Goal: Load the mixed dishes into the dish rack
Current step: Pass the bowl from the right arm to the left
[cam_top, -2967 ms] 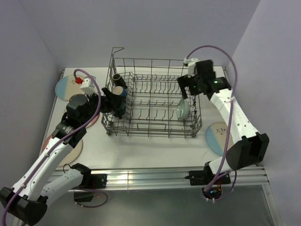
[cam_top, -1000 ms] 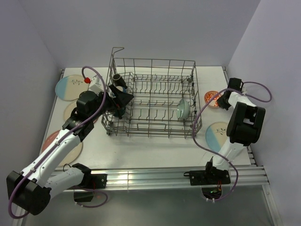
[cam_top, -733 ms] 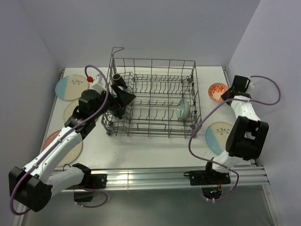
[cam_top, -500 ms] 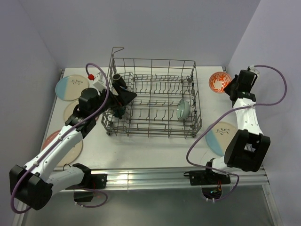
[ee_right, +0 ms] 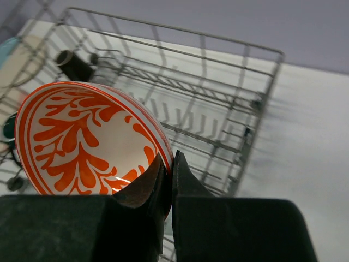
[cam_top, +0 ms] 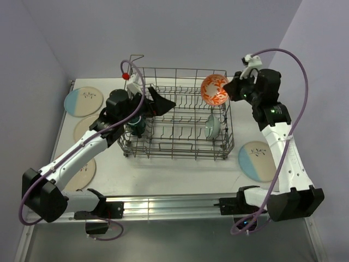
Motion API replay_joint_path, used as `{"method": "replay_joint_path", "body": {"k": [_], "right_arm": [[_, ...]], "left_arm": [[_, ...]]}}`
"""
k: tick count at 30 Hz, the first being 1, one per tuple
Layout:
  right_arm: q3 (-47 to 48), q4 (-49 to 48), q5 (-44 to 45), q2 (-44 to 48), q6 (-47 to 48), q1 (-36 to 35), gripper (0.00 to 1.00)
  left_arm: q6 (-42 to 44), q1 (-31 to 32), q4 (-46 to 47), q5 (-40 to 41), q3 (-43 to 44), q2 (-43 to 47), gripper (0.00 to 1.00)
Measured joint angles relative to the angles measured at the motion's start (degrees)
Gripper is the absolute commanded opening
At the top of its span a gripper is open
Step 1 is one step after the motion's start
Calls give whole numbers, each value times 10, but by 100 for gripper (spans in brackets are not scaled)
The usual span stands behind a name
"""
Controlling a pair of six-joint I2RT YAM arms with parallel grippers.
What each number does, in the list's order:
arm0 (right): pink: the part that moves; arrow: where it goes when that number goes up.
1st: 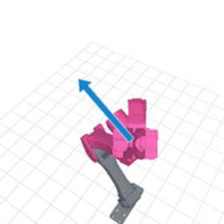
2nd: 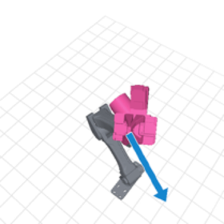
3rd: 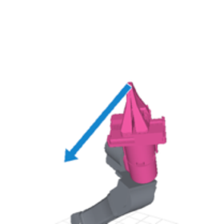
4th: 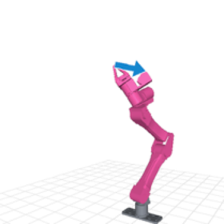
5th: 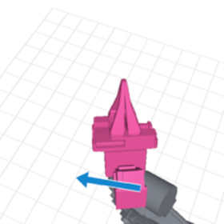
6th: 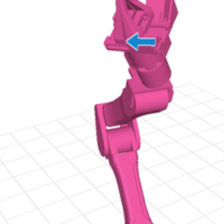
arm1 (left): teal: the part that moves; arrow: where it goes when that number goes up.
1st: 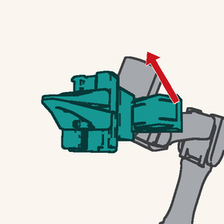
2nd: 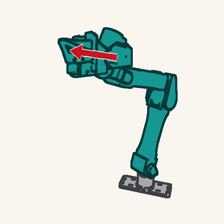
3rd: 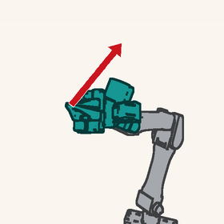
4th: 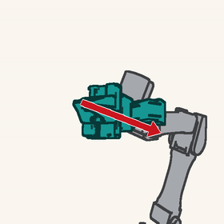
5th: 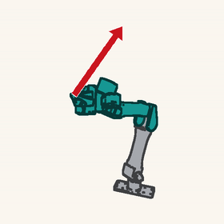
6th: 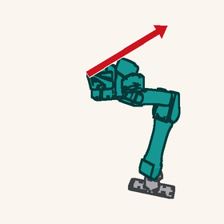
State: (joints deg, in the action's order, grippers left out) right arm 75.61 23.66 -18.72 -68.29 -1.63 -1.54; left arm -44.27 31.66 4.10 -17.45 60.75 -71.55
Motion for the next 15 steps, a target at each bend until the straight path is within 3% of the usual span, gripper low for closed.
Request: {"method": "replay_joint_path", "body": {"k": [7, 11, 14, 15], "right_arm": [[18, 32, 23, -10, 35, -136, 0], [18, 53, 49, -26, 49, -174, 0], [18, 61, 63, -29, 56, -191, 0], [18, 62, 69, -29, 57, -197, 0]], "left_arm": [[29, 70, -12, 49, 94, -68, 82], [40, 99, -18, 83, 104, -71, 79], [44, 108, -26, 101, 104, -71, 72], [45, 108, -29, 108, 104, -72, 66]]}}
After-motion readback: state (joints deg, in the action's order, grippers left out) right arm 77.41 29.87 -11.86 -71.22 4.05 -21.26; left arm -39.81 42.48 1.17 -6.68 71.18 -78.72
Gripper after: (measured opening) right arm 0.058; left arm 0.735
